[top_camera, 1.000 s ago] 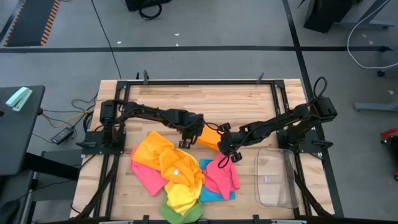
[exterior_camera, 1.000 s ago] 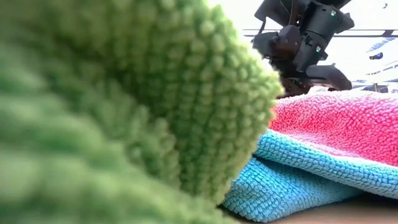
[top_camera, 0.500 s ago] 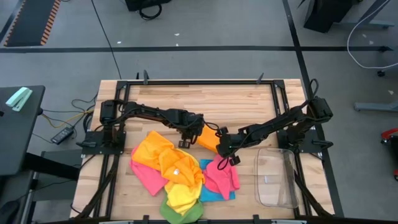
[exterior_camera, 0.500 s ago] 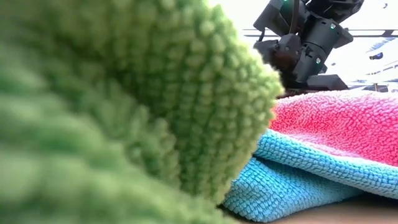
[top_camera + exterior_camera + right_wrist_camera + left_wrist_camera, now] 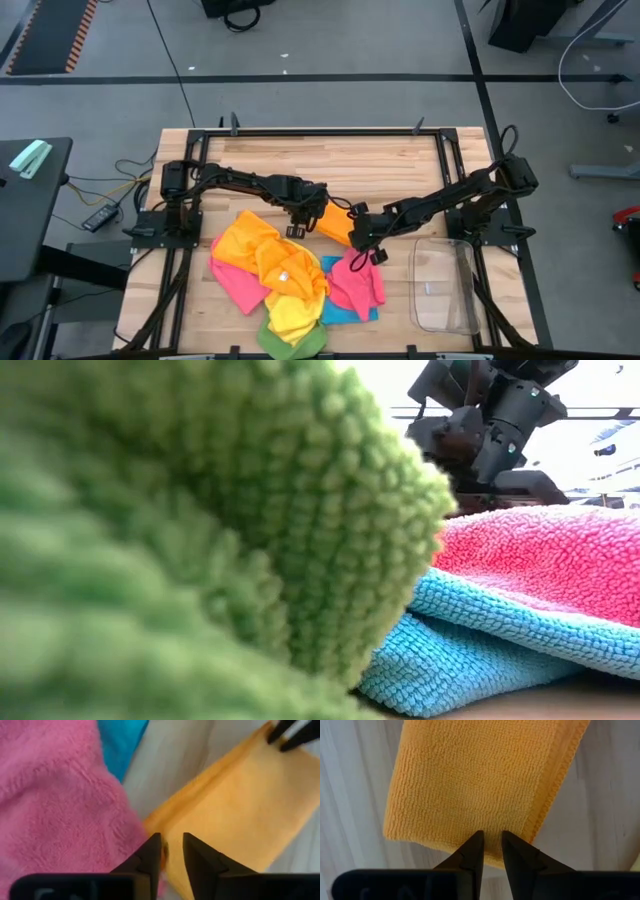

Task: Fold microfiber towels
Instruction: Fold the orange towel

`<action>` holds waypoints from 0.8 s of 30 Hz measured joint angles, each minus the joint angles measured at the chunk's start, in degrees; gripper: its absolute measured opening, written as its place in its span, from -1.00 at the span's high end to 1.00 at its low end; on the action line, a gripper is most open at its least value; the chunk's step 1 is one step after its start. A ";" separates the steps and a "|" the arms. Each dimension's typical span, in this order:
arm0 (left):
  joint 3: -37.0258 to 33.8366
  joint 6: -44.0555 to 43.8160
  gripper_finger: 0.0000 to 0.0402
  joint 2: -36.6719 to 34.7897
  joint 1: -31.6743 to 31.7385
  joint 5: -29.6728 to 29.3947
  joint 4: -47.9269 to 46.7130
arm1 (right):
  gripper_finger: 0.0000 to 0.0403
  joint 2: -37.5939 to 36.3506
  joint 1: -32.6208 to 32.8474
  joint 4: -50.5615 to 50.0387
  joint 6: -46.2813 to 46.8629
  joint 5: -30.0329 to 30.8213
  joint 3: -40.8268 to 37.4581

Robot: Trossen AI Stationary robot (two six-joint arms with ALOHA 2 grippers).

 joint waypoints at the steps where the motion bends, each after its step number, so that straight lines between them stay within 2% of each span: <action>1: 0.00 0.00 0.61 0.00 0.00 0.01 0.01 | 0.48 -0.57 0.02 -0.57 0.38 0.32 -0.02; 9: 0.02 0.22 0.62 0.00 0.00 0.02 -0.80 | 0.32 -8.66 -0.33 -6.82 4.52 2.44 0.48; 13: 0.02 0.63 0.66 0.00 0.00 0.02 -1.06 | 0.32 -10.61 -4.12 -6.87 7.65 3.23 -0.54; 19: 0.02 0.63 0.66 -0.02 -0.01 0.02 -2.10 | 0.32 -9.65 -12.59 -3.28 9.58 -5.44 -2.71; 24: 0.09 1.20 0.64 -0.92 -0.02 -2.06 -2.66 | 0.32 -9.25 -16.41 2.64 7.72 -5.84 -4.88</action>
